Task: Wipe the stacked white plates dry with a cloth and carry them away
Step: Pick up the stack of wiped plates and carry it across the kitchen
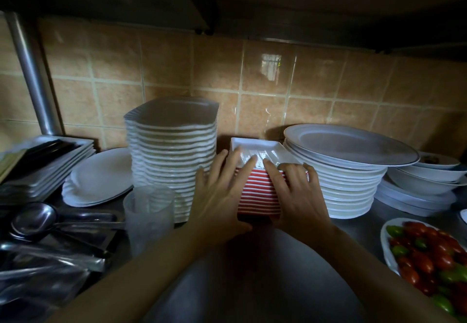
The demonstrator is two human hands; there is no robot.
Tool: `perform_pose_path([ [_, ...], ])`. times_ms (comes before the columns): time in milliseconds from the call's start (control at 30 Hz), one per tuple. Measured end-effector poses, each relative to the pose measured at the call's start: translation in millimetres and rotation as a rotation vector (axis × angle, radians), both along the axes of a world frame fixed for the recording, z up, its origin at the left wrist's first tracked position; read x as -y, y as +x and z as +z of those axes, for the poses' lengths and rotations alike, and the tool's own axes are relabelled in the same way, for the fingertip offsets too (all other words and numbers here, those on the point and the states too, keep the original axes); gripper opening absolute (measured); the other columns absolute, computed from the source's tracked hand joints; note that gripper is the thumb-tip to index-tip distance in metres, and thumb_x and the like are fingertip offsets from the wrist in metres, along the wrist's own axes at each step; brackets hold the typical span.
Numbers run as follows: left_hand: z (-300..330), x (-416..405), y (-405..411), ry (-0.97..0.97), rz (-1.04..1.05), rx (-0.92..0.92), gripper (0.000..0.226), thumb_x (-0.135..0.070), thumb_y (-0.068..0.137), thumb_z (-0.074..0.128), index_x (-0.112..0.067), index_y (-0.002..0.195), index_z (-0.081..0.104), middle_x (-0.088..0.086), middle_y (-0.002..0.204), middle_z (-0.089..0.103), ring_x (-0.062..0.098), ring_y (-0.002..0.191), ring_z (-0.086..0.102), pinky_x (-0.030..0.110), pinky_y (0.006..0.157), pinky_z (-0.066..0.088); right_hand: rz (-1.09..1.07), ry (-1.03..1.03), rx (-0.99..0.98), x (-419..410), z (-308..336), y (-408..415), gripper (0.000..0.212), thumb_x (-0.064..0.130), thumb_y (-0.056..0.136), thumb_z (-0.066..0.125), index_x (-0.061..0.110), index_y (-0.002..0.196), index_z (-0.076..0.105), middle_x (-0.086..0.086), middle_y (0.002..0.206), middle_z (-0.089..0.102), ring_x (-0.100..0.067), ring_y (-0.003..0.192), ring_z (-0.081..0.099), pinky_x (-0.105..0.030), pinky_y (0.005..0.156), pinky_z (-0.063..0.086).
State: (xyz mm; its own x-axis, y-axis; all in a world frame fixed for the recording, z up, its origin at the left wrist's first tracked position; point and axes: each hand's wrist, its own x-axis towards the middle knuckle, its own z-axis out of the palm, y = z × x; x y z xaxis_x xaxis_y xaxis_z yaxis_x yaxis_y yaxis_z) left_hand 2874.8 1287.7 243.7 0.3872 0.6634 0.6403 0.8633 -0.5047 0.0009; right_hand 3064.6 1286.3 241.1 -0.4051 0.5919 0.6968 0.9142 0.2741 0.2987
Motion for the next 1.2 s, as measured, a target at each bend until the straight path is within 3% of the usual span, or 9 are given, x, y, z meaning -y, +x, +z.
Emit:
perform_pose_path([
  [100,-2.3,-4.4,6.9,0.154,-0.003,-0.102,0.107,-0.059,0.044,0.079,-0.014,0.136,0.048,0.011,0.138,0.050,0.031,0.128,0.046,0.059,0.094,0.039,-0.002,0.001,0.001,0.2,1.3,-0.8,0.107,0.057,0.049,0.081,0.010,0.134,0.037,-0.019,0.113,0.060,-0.034,0.102,0.059,-0.054,0.091,0.046],
  [200,-1.8,-13.3,7.0,0.224,-0.017,-0.074,0.086,-0.052,0.058,0.076,-0.010,0.129,0.053,0.010,0.123,0.059,0.029,0.118,0.055,0.051,0.093,0.043,-0.008,-0.012,0.016,-1.4,3.3,-1.5,0.108,0.055,0.047,0.083,0.011,0.133,0.035,-0.017,0.113,0.060,-0.034,0.102,0.059,-0.053,0.091,0.046],
  [300,3.0,-20.4,5.8,0.159,-0.017,-0.079,0.090,-0.051,0.055,0.078,-0.007,0.129,0.051,0.010,0.121,0.059,0.028,0.116,0.055,0.048,0.093,0.047,-0.014,-0.023,0.025,-6.6,7.2,-3.4,0.110,0.054,0.043,0.083,0.010,0.133,0.036,-0.017,0.113,0.061,-0.034,0.102,0.060,-0.053,0.090,0.046],
  [467,8.6,-35.9,6.0,0.091,0.031,-0.101,0.075,-0.040,0.065,0.075,-0.010,0.129,0.050,0.008,0.125,0.054,0.026,0.122,0.049,0.044,0.098,0.042,-0.050,-0.062,0.005,-23.9,11.7,-10.7,0.111,0.053,0.034,0.087,0.005,0.128,0.055,-0.019,0.110,0.064,-0.037,0.100,0.063,-0.055,0.086,0.048],
  [600,8.5,-46.7,7.8,0.040,0.066,-0.123,0.069,-0.031,0.071,0.073,-0.010,0.131,0.046,0.009,0.130,0.050,0.026,0.126,0.044,0.041,0.102,0.039,-0.051,-0.094,-0.018,-38.9,8.4,-12.0,0.107,0.047,0.035,0.089,0.006,0.127,0.056,-0.019,0.111,0.063,-0.037,0.102,0.062,-0.056,0.088,0.048],
  [800,3.0,-48.8,14.9,0.017,0.014,-0.074,0.063,-0.016,0.063,0.074,0.001,0.120,0.055,0.018,0.117,0.057,0.033,0.115,0.053,0.040,0.081,0.054,-0.020,-0.071,-0.033,-51.8,-1.7,-5.2,0.100,0.044,0.038,0.090,0.007,0.126,0.057,-0.019,0.110,0.064,-0.036,0.100,0.062,-0.055,0.088,0.047],
  [1000,2.3,-52.8,16.7,-0.016,0.006,-0.088,0.066,-0.011,0.056,0.082,-0.001,0.116,0.058,0.017,0.116,0.059,0.033,0.115,0.055,0.036,0.075,0.057,0.022,-0.068,-0.061,-56.8,-7.6,-0.1,0.091,0.034,0.043,0.090,0.007,0.124,0.058,-0.018,0.110,0.063,-0.036,0.100,0.061,-0.053,0.089,0.046],
  [1200,-3.9,-56.1,12.9,-0.034,0.011,-0.042,0.059,-0.012,0.063,0.081,-0.005,0.117,0.058,0.013,0.116,0.058,0.029,0.116,0.054,0.030,0.072,0.056,0.054,-0.100,-0.057,-57.3,-9.4,-2.2,0.085,0.027,0.047,0.088,0.008,0.124,0.058,-0.015,0.109,0.063,-0.033,0.099,0.061,-0.049,0.091,0.045],
])
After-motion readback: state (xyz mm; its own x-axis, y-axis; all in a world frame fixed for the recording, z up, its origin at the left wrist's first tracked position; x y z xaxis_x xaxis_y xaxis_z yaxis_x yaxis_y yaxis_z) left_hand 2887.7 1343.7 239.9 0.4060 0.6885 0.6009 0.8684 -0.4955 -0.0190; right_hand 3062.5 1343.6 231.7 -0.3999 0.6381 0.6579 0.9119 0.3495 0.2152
